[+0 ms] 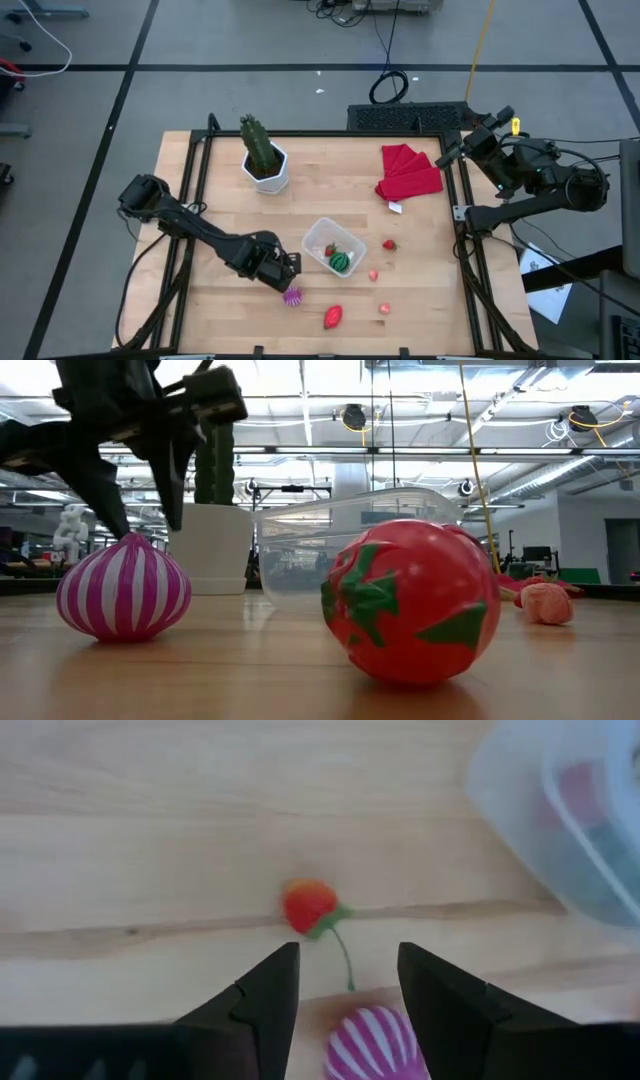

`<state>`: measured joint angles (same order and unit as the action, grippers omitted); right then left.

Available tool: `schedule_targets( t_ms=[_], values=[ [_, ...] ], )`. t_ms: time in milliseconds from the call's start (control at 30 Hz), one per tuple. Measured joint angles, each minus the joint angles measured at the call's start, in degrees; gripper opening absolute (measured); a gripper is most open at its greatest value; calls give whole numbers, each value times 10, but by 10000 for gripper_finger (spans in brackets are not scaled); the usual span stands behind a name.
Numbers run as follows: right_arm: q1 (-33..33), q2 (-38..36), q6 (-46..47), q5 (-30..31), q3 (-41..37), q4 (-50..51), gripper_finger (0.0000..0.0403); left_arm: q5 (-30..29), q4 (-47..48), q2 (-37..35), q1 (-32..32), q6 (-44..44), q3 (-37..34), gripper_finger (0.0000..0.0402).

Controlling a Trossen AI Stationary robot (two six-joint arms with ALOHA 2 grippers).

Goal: Pick and placing Produce into tupperware
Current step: Put the bottom strawberry into the transparent bin

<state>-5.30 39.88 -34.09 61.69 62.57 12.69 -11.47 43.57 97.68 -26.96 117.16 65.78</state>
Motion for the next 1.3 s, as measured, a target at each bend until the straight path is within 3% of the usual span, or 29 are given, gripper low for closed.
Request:
schedule_targets(
  t_ms=[833, 1300],
  values=[
    [0, 1, -11, 0, 0, 0, 209, 55, -51, 70, 33, -12, -8, 175],
    [0, 1, -11, 0, 0, 0, 209, 58, -66, 69, 33, 0, -24, 175]
  ],
)
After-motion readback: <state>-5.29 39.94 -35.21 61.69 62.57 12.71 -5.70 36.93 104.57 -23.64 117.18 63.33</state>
